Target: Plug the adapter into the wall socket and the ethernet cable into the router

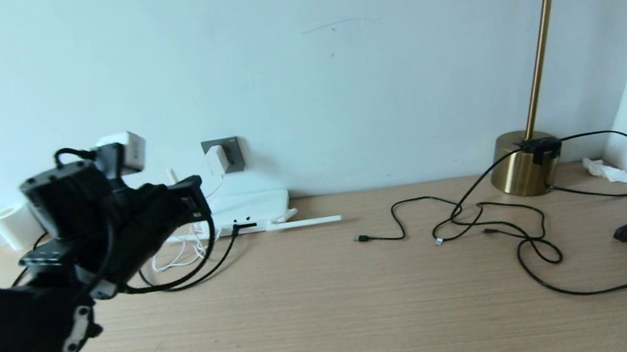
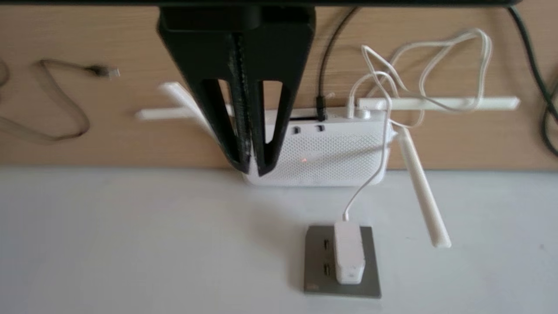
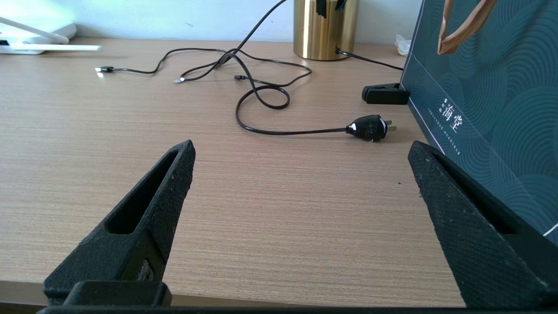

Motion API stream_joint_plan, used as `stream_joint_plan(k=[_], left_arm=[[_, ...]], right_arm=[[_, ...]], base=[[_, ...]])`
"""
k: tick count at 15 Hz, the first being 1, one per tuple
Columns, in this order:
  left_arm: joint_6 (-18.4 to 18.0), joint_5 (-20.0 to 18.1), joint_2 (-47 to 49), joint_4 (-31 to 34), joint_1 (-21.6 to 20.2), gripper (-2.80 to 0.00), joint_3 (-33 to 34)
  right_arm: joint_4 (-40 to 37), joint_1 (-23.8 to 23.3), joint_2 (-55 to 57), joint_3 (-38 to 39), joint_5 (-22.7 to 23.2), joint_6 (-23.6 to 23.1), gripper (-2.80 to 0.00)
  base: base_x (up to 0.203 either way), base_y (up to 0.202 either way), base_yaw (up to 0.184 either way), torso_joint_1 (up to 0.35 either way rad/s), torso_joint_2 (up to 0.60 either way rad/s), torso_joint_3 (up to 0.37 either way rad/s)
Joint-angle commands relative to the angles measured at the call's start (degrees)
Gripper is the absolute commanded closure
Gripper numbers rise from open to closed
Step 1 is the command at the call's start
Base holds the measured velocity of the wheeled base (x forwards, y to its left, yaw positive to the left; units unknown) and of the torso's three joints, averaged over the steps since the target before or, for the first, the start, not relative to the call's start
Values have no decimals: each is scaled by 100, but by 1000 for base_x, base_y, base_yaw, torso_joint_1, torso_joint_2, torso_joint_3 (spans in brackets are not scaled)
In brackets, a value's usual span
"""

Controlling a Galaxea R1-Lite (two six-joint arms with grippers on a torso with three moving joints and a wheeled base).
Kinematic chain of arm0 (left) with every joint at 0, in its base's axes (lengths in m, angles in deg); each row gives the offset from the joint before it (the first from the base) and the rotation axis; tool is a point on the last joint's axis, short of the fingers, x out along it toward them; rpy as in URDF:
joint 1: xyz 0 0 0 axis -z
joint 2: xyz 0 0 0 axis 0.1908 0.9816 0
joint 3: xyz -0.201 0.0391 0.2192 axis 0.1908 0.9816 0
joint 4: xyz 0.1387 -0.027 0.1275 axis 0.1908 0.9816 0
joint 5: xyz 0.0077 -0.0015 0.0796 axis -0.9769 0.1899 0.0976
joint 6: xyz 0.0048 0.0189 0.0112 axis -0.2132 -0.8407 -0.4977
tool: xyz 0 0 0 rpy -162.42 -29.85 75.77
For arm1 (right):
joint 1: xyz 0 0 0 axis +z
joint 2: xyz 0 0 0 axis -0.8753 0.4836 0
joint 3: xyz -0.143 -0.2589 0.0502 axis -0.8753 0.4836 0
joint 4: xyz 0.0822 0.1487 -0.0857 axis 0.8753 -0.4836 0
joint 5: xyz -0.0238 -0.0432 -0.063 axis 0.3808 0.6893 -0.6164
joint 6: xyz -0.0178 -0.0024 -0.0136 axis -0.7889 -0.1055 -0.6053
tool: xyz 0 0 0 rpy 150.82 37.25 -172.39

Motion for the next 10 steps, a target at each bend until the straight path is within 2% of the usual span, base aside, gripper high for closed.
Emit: stream_joint_plan(k=[1, 5, 6, 7, 8, 9, 10], left_arm=[[-43, 10, -1667, 626, 10, 0, -9], [-404, 92, -4362, 3048, -50, 0, -31], [-481, 118, -5059, 3672, -256, 0, 39], [-528, 82, -5662, 4140, -663, 0, 194], [-567, -82, -6271, 4531, -1299, 0, 512], [-622, -355, -6903, 4835, -1811, 0, 1083], [-670, -575, -7284, 5013, -2061, 0, 1771]], right_arm=[[3, 1, 0, 62, 1, 7, -280], [3, 1, 0, 64, 1, 0, -280], [3, 1, 0, 70, 1, 0, -280], [3, 1, 0, 63, 1, 0, -280], [3, 1, 0, 70, 1, 0, -280], [3, 1, 0, 65, 1, 0, -280], [3, 1, 0, 62, 1, 0, -280]], base=[[0, 0, 0, 0, 0, 0], [0, 0, 0, 0, 0, 0], [0, 0, 0, 0, 0, 0], [0, 0, 0, 0, 0, 0], [0, 0, 0, 0, 0, 0], [0, 0, 0, 0, 0, 0], [0, 0, 0, 0, 0, 0]])
